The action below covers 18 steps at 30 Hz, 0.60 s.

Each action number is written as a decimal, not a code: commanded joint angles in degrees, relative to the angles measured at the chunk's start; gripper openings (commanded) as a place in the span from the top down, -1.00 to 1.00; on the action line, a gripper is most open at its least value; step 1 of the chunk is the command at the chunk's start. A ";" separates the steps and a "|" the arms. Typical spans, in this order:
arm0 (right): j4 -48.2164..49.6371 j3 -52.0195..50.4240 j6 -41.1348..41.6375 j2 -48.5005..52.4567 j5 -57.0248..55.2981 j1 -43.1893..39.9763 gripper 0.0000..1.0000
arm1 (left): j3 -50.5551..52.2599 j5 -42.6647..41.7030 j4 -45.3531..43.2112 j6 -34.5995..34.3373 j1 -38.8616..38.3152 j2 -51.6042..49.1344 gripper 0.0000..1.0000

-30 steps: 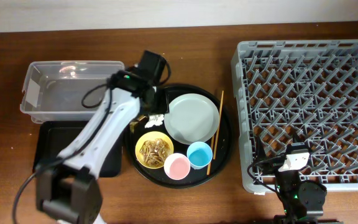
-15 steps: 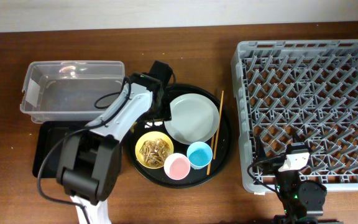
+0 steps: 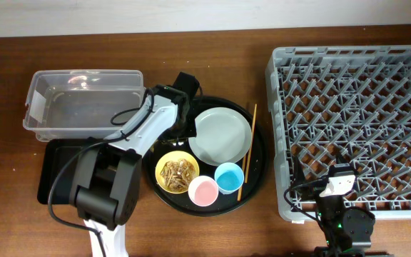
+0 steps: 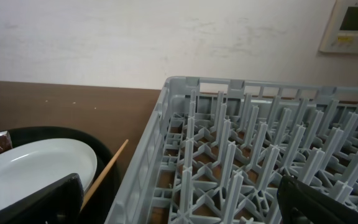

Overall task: Sort waste into correct bins and load items into the dishwasher rack
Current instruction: 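Carry the tissue to the clear plastic bin and release it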

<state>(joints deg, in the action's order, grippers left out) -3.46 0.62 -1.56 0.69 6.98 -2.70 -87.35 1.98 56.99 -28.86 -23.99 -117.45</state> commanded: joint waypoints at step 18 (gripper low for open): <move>-0.17 -0.31 0.07 -0.28 0.09 -0.28 -0.97 | -24.50 8.57 9.05 13.29 15.02 11.89 1.00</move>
<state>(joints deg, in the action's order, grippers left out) -3.46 0.62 -1.54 0.69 6.98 -2.70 -111.74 8.73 66.22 -16.53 -15.05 -105.06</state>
